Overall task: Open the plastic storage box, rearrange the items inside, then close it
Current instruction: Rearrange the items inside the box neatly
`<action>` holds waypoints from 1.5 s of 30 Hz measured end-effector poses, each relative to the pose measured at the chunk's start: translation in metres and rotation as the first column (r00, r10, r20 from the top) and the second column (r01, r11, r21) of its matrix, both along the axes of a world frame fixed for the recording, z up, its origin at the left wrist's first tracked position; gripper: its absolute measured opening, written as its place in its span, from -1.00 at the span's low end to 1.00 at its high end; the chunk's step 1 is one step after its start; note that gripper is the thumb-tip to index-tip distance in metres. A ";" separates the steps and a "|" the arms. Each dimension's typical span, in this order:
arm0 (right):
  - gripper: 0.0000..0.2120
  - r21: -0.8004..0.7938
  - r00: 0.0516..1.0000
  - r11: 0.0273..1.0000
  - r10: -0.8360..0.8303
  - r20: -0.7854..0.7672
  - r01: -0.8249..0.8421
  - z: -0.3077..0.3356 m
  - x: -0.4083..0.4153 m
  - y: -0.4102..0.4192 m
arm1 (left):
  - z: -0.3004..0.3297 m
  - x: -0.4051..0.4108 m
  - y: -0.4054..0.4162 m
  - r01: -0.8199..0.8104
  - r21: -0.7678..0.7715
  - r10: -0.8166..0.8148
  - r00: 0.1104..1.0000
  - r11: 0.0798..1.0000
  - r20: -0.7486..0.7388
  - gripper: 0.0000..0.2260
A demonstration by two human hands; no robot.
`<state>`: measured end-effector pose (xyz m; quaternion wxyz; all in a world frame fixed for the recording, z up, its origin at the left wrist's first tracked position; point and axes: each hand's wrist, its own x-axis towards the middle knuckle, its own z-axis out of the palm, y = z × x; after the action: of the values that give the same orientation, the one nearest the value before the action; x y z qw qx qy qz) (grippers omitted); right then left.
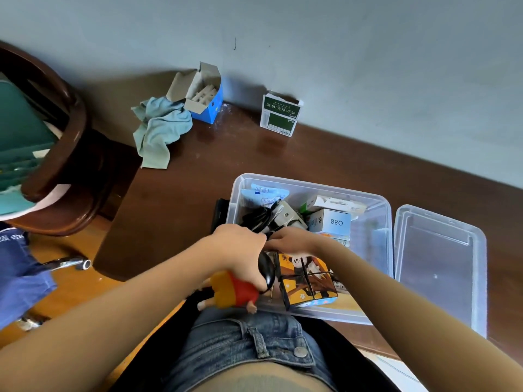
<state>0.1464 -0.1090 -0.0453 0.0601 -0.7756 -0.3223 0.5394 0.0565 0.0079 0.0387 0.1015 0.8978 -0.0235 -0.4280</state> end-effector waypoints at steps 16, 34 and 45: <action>-0.78 0.202 0.981 0.960 -0.191 -0.021 0.191 0.013 -0.001 -0.025 | -0.015 0.032 0.040 -0.386 -0.836 0.796 0.598 0.390 0.095 -0.60; -0.73 0.196 0.916 0.947 -0.300 0.265 0.253 0.039 0.010 -0.039 | -0.041 0.005 0.016 -0.276 -0.721 0.772 0.250 0.636 0.585 -0.83; -0.22 0.009 0.867 0.981 -0.175 0.466 0.194 0.057 -0.042 -0.069 | -0.041 -0.011 -0.017 -0.092 -0.169 0.094 0.996 0.981 0.008 -0.44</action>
<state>0.1040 -0.1778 0.0119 0.0176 -0.9102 -0.2414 0.3361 0.0451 -0.0089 -0.0025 0.1968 0.8895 -0.0185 -0.4120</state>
